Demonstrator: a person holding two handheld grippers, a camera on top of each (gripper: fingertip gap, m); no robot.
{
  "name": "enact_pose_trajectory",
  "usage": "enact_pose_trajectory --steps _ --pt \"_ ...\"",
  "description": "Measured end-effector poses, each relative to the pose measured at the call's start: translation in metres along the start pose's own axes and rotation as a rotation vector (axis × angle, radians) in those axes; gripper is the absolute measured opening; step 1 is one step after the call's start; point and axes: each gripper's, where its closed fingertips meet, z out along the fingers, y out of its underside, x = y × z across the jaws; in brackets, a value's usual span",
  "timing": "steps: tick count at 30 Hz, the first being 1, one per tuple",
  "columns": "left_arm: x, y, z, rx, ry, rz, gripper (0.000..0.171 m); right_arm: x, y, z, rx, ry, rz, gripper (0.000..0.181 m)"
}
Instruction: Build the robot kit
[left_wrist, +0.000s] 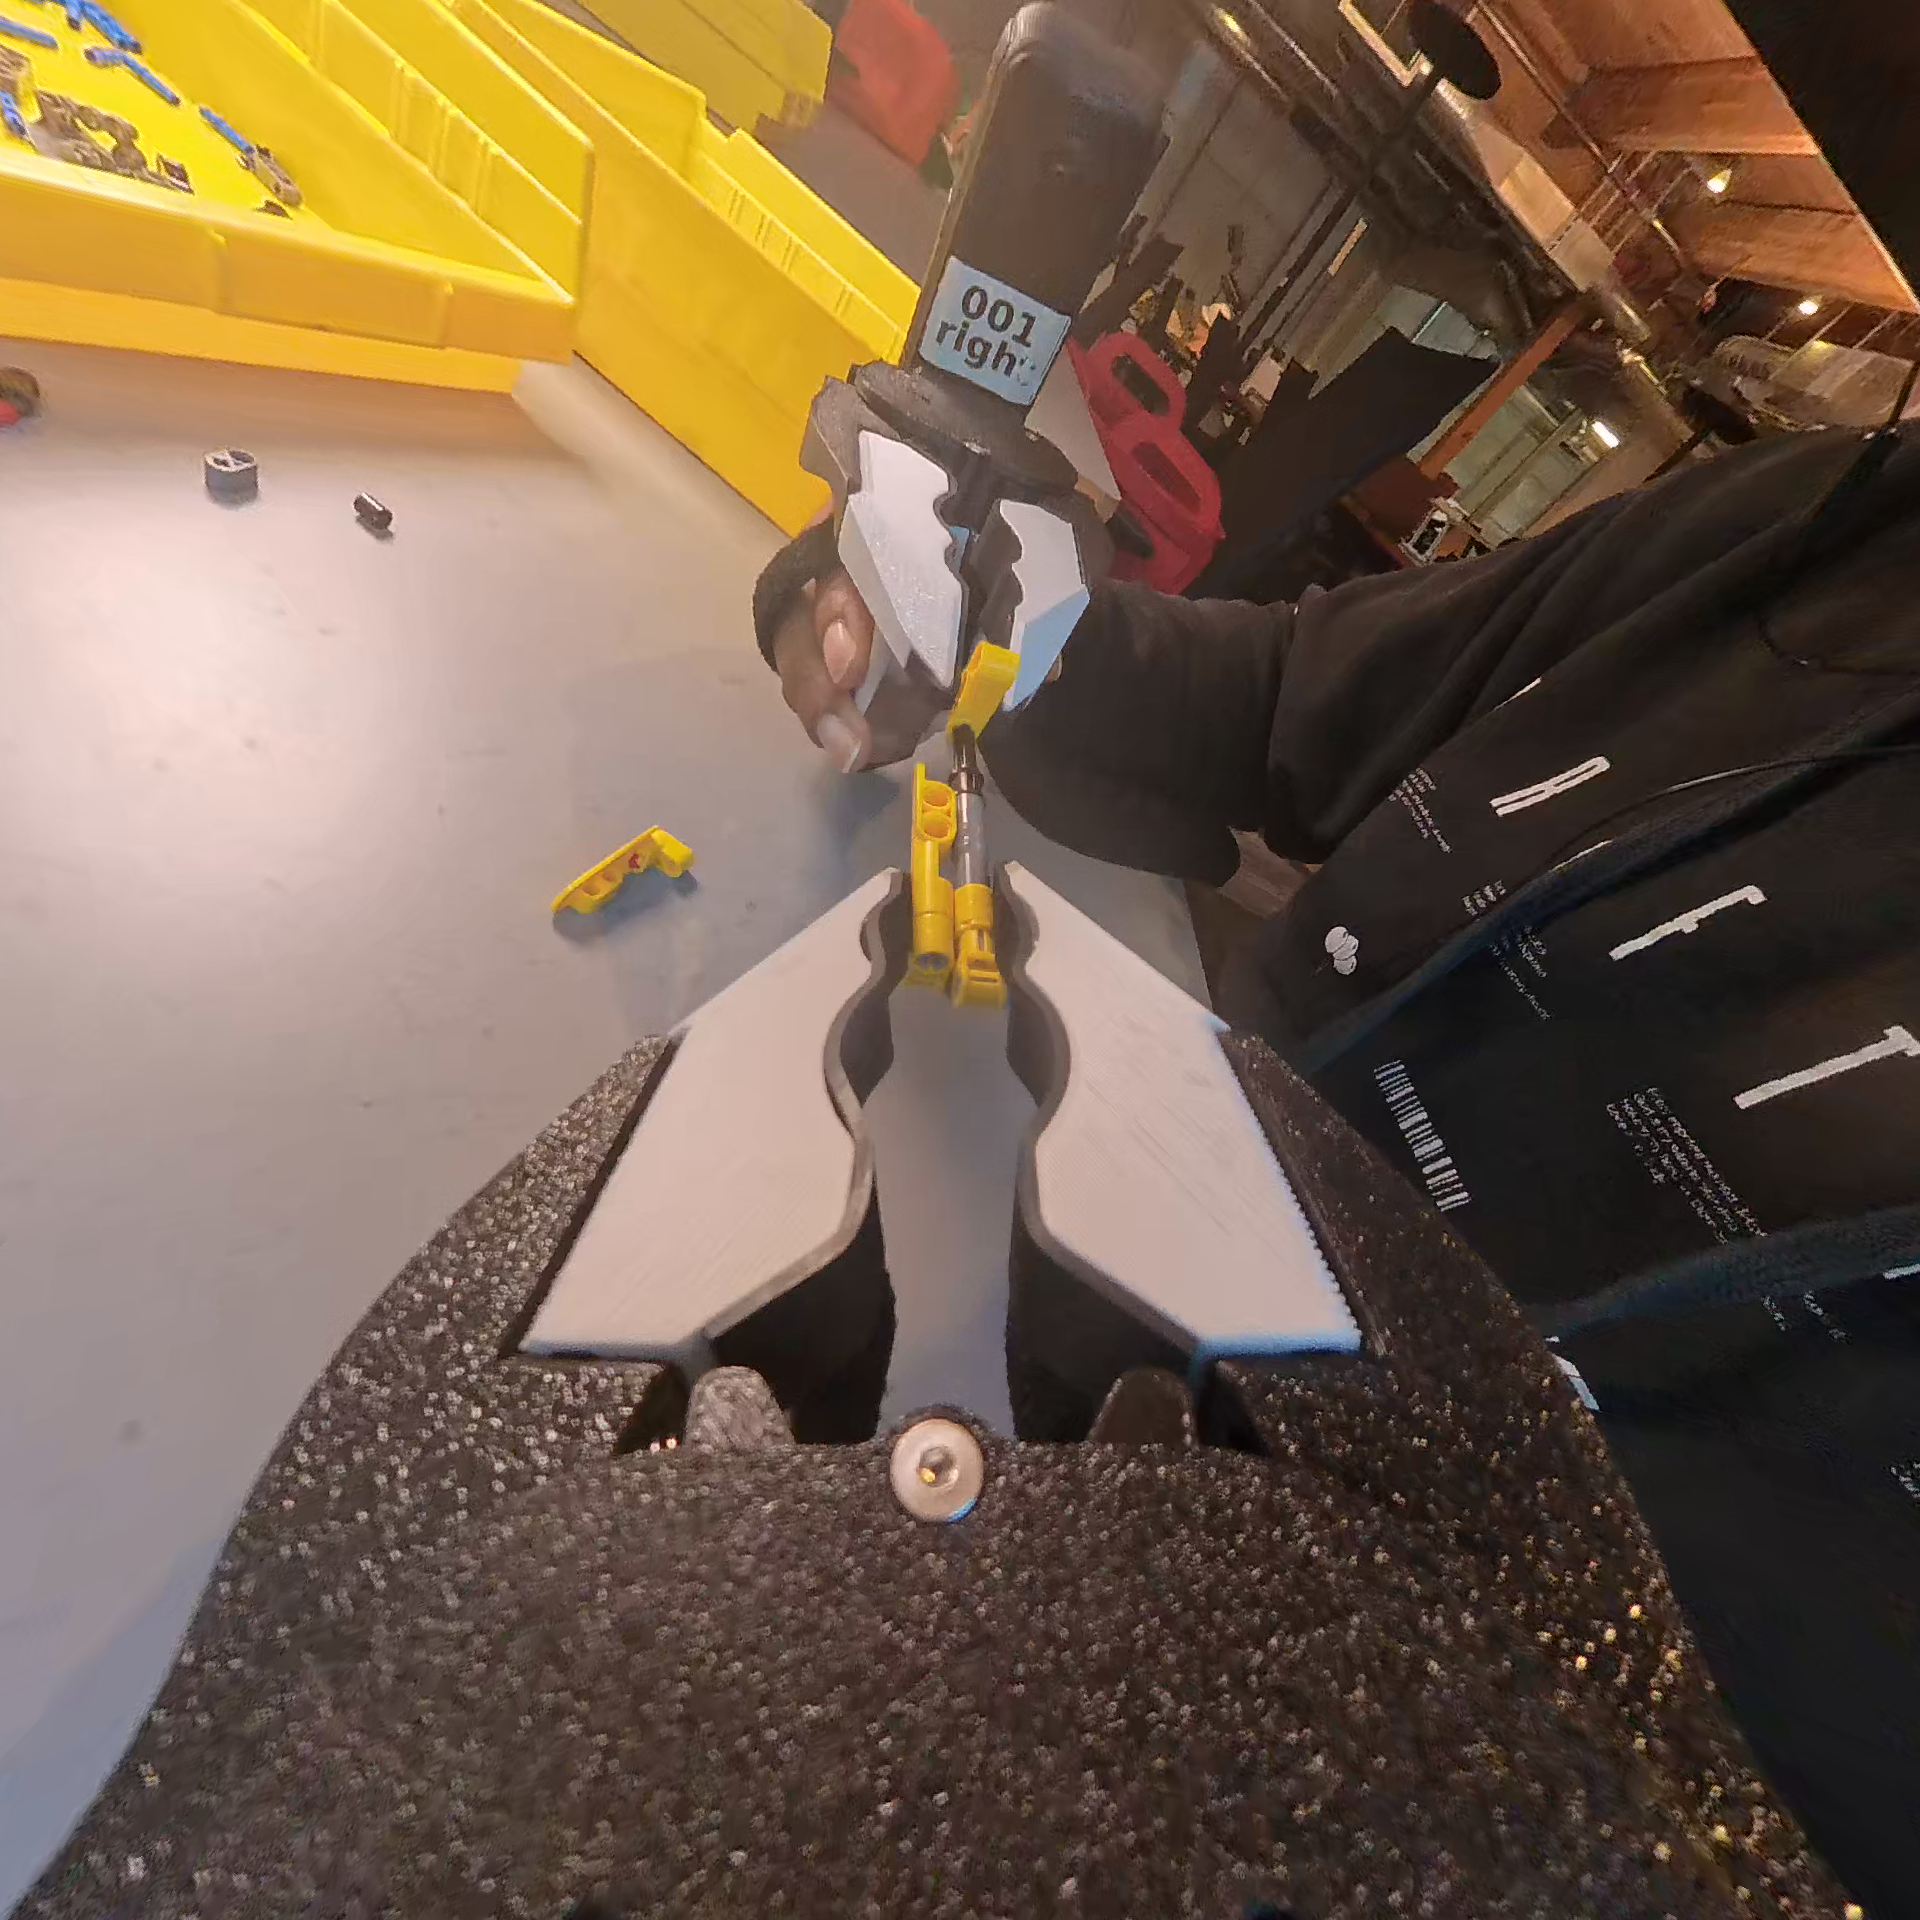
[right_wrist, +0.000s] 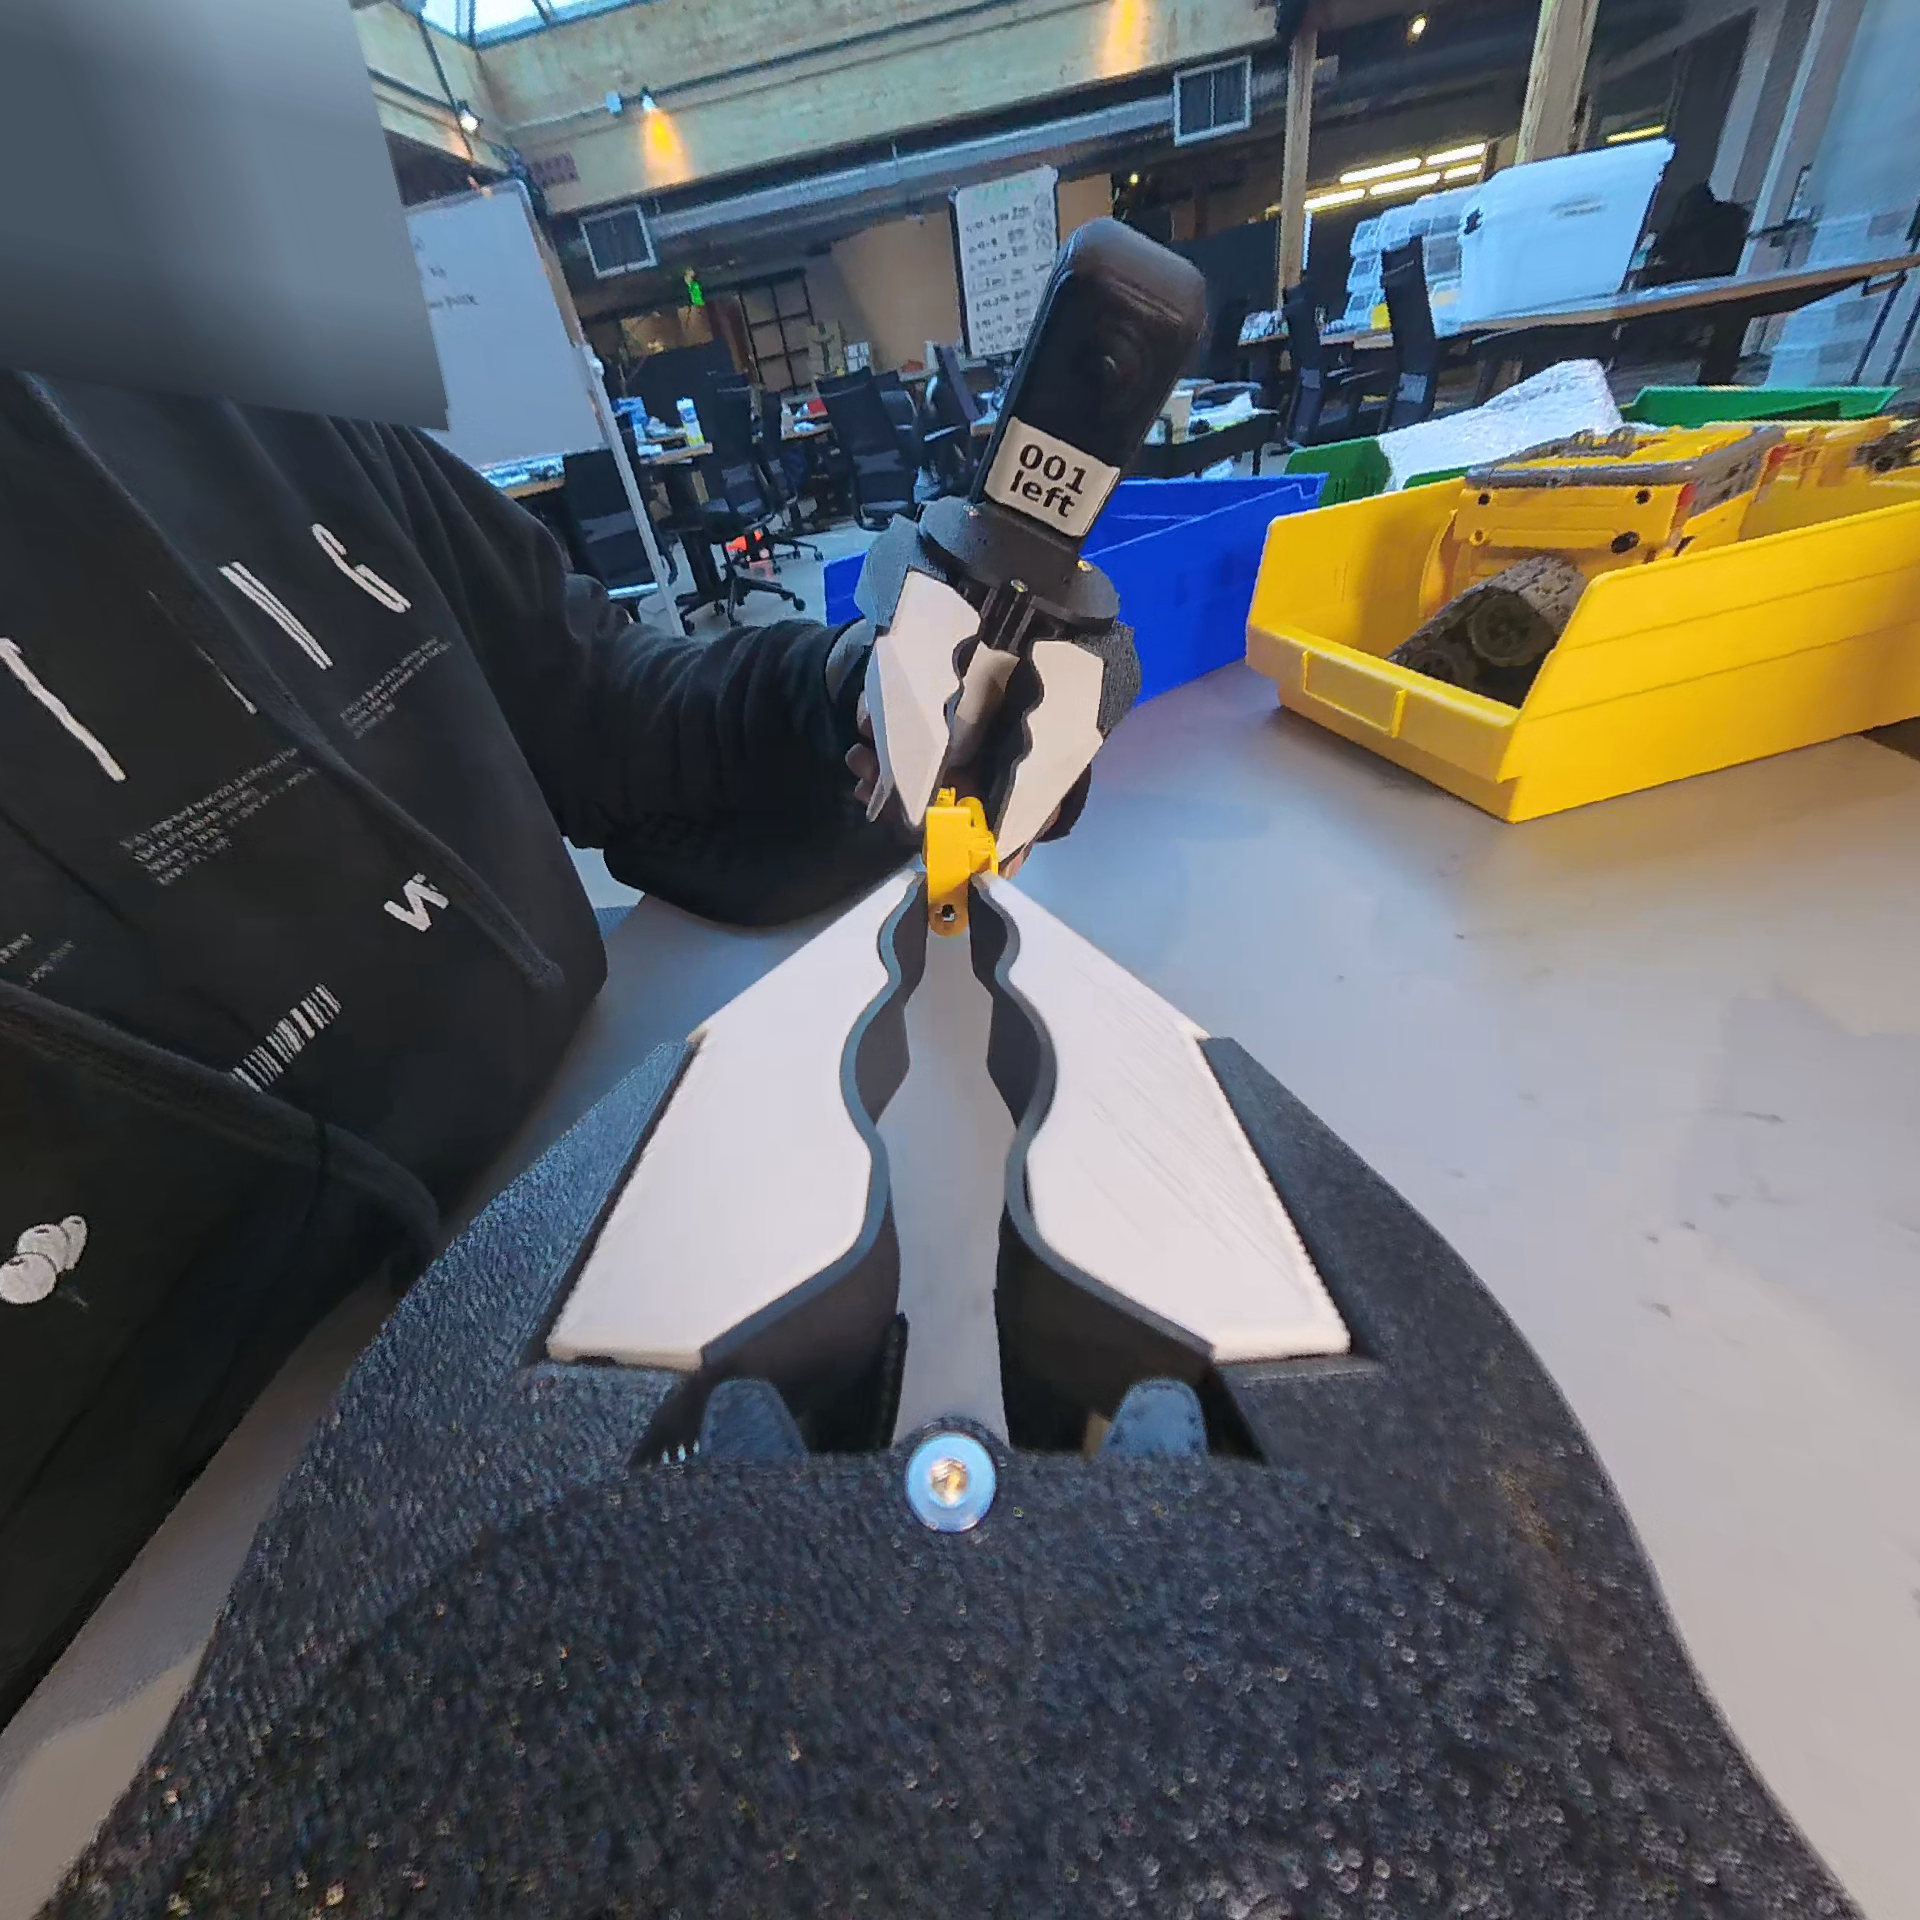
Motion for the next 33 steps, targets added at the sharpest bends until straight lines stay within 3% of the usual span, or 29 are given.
enact_pose_trajectory --steps 5,12,20,33 --pt "-0.003 -0.002 0.001 -0.012 -0.086 0.133 0.015 0.003 -0.002 0.000 0.016 0.017 0.000 0.007" --pt "-0.012 -0.006 -0.001 -0.114 -0.440 0.730 0.014 0.011 0.000 -0.001 0.023 0.034 0.072 0.007" --pt "-0.010 -0.017 -0.003 -0.122 -0.670 1.162 0.014 0.013 -0.006 -0.004 0.075 0.009 0.170 0.007" --pt "0.001 -0.030 -0.004 -0.105 -0.752 1.321 0.014 0.009 -0.024 -0.006 0.247 -0.107 0.382 0.007"
